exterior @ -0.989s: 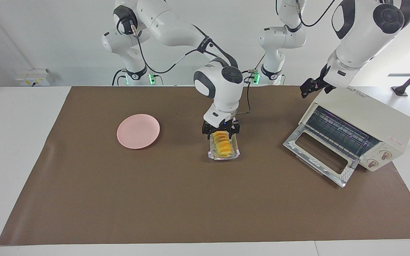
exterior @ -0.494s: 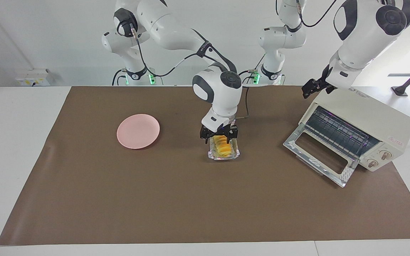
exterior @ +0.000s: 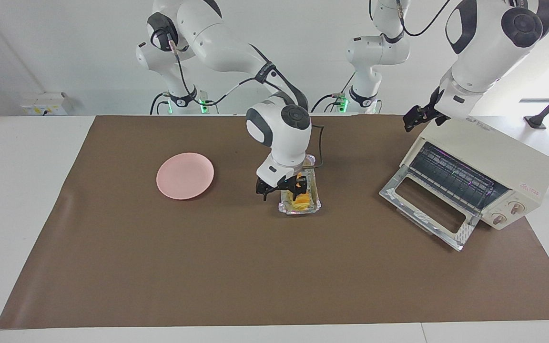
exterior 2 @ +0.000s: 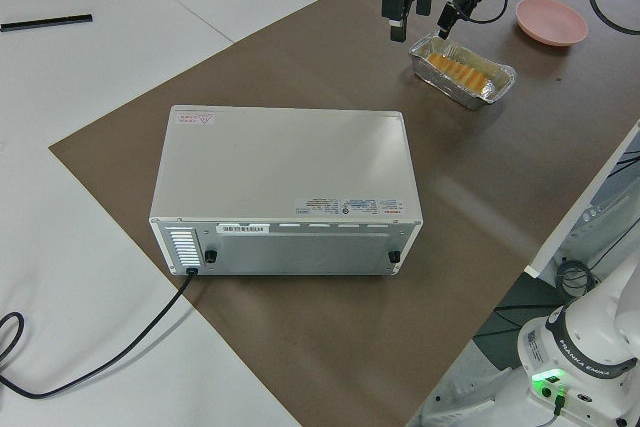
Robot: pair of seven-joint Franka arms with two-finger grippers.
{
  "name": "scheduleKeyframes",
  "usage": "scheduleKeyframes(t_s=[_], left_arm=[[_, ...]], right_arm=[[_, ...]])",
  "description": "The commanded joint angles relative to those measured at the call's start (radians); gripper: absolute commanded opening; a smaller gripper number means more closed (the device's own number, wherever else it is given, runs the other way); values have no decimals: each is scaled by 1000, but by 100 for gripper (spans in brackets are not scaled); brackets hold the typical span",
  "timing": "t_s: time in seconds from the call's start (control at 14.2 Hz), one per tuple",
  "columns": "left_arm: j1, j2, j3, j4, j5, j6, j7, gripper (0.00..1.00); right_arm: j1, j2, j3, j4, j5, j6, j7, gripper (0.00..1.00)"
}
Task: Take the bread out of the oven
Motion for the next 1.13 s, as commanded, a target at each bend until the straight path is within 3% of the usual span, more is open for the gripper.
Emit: scheduleKeyframes(t_s=[0.0,0.21,0.28,0.35,0.42,0.49,0.57,1.06], left_arm=[[7,-12,2,-14,-11,4,3,100],[7,-12,2,-14,-10,5,4,100],[7,-12,2,-14,-11,5,3,100],[9,-12,2,-14,-11,5,3,100],[7,-12,2,-14,-11,4,3,100],[7,-12,2,-12,-10,5,4,100],[7,-12,2,-12,-11,5,4,100],[7,-12,2,-12,-11,5,3,100]], right_arm=[[-15,-13,7,-67,-20,39,-50,99],[-15,-30,7,-116,-20,71,-79,91],[-15,-32,7,-125,-20,83,-78,80],[-15,-33,7,-125,-20,85,-75,60],[-15,-33,7,-125,-10,94,-61,30],[-13,-33,7,-128,-7,114,-55,8],[-13,-33,8,-131,-2,141,-41,0],[-10,-32,8,-130,4,180,-13,0]])
